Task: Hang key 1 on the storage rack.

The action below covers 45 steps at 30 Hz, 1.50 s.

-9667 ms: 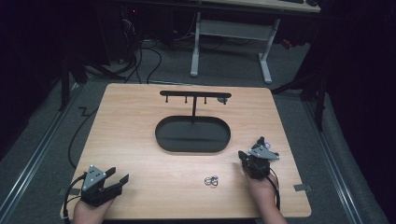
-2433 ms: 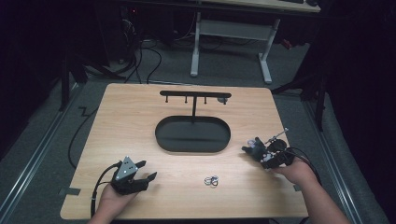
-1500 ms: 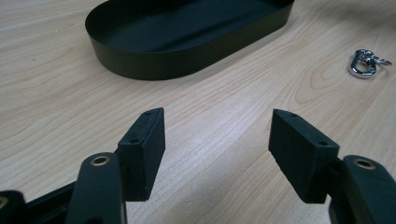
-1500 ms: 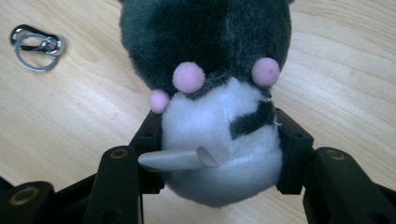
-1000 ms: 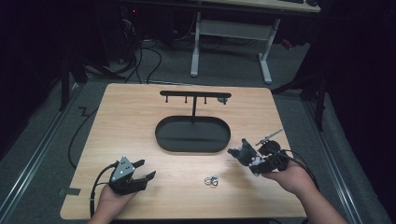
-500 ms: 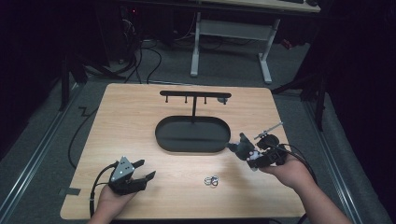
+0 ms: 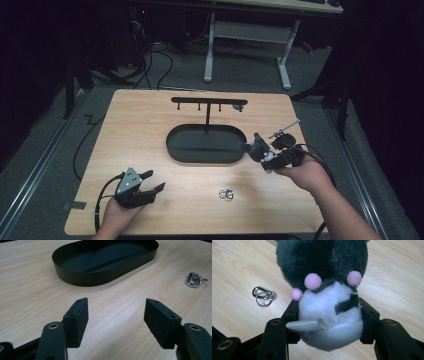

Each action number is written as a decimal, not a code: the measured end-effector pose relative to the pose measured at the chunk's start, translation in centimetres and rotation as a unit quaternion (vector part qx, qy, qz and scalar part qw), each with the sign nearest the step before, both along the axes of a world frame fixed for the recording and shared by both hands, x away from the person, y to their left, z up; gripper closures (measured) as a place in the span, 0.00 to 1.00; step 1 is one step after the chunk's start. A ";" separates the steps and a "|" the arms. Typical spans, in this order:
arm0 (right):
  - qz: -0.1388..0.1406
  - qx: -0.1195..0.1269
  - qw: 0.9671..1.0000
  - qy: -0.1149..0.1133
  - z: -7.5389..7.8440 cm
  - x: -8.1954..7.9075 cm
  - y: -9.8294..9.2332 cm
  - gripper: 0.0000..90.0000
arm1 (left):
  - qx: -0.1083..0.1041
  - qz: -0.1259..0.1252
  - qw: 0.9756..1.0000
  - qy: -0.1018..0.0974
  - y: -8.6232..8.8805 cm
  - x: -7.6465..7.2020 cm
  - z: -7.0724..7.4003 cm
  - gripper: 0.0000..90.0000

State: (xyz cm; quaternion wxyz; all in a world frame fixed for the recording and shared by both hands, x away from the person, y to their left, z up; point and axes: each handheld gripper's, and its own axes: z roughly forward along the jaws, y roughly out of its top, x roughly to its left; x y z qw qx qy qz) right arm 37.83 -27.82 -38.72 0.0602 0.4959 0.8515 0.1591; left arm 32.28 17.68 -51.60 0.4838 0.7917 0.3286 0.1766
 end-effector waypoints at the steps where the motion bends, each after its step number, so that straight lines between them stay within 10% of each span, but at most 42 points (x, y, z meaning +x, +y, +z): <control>1: 0.001 0.002 1.000 -0.003 0.1 0.1 0.0 0.54 | 0.000 0.000 1.000 0.000 0.0 0.0 0.0 0.41; 45: -0.026 0.014 0.999 -0.017 5.1 4.1 1.0 0.54 | -0.006 0.002 1.000 0.000 0.3 0.1 0.1 0.41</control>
